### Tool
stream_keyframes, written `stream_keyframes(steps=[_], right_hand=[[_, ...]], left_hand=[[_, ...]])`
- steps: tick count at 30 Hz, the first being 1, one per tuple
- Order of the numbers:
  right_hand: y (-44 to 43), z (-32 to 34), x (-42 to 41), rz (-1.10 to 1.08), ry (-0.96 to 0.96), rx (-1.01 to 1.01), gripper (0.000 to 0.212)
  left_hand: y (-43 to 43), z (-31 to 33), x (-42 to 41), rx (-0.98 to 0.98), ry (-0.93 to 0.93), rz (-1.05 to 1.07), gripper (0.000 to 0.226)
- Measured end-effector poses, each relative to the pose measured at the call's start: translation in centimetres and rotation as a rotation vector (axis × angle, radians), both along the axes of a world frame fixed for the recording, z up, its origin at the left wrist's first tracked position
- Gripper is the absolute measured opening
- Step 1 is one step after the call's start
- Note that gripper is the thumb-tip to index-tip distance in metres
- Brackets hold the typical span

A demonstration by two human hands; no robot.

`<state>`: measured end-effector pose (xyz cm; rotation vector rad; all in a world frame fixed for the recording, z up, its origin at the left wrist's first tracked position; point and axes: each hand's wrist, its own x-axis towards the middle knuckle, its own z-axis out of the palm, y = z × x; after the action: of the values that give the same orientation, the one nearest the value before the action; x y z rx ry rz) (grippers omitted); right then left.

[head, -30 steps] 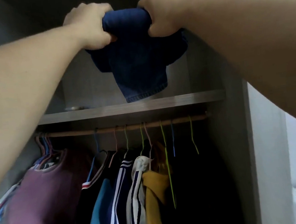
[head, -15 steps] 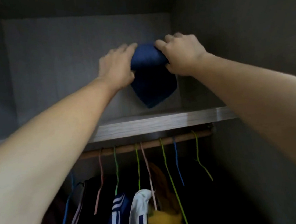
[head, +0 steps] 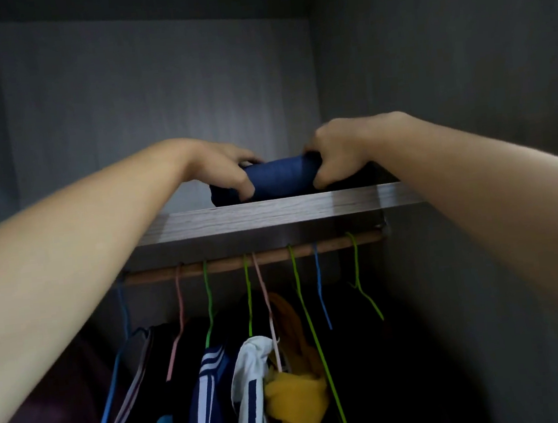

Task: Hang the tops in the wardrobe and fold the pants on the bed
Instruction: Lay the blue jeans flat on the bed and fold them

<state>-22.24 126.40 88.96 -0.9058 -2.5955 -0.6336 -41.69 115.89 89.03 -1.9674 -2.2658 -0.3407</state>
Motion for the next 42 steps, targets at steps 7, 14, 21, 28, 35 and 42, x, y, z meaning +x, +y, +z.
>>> stream_keyframes(steps=[7,14,21,28,35,42], right_hand=[[1.1,0.2,-0.4,0.057,0.114,0.052,0.023],[4.3,-0.4,-1.4,-0.253,-0.02,-0.112,0.034],[5.6,-0.8,-1.3,-0.238,0.004,-0.261,0.04],[3.4,-1.1,1.0,-0.128,0.275,0.005,0.04],[-1.9,-3.6,4.1,-0.201,0.317,0.5,0.049],[-7.0,-6.2,10.1,-0.278,0.372,0.681,0.056]], left_hand=[[1.4,-0.4,-0.4,0.235,0.496,0.083,0.047],[5.7,-0.6,0.8,-0.098,0.393,0.177,0.054],[5.4,-1.3,0.4,-0.128,0.202,0.208,0.071],[2.7,-0.7,0.7,0.399,0.449,0.217,0.049],[0.6,-1.7,1.0,0.889,0.357,0.142,0.061],[-2.1,-4.9,4.3,1.144,0.358,0.039,0.063]])
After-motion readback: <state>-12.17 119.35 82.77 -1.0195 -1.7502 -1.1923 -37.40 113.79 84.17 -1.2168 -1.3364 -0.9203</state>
